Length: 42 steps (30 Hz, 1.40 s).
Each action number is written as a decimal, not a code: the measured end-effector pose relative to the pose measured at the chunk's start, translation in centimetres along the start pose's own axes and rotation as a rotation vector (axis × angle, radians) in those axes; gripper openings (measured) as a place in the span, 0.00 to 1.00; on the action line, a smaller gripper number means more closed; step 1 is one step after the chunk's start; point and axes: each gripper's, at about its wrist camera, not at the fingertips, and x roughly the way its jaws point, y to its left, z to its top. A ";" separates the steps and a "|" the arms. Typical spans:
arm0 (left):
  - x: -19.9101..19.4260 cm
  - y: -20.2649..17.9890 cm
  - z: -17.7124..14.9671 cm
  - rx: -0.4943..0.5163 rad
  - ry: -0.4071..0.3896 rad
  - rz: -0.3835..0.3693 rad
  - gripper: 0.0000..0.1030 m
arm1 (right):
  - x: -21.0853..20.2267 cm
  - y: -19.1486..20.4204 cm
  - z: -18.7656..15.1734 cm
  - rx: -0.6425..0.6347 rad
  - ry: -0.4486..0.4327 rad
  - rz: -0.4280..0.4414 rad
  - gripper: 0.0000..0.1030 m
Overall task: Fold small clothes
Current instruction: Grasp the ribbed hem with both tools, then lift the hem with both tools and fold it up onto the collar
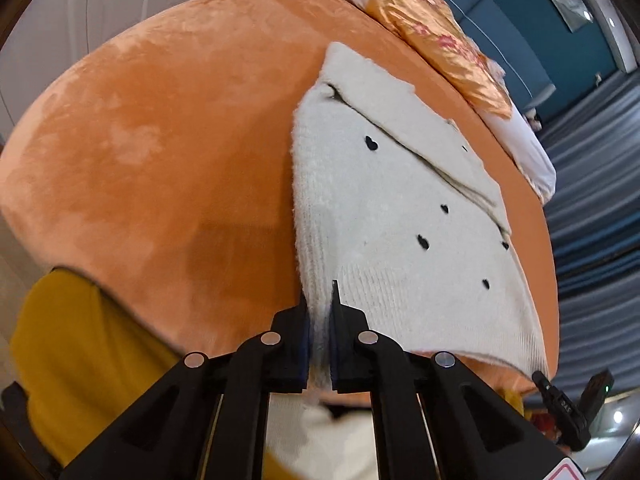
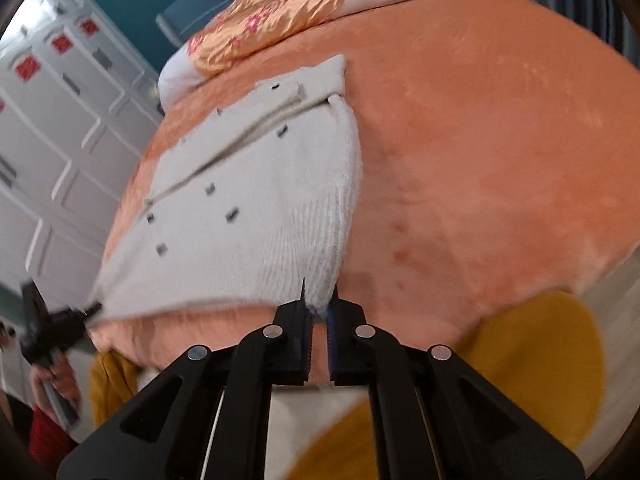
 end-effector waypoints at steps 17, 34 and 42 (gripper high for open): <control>-8.1 -0.6 -5.0 0.000 0.010 0.060 0.04 | -8.7 0.6 -2.4 -0.077 0.085 -0.061 0.04; 6.4 -7.4 17.6 0.011 -0.277 0.039 0.05 | 7.2 -0.3 21.2 0.090 -0.302 -0.003 0.04; 15.4 -5.5 20.2 -0.032 -0.171 0.158 0.05 | 15.3 -1.6 23.4 0.126 -0.201 -0.055 0.04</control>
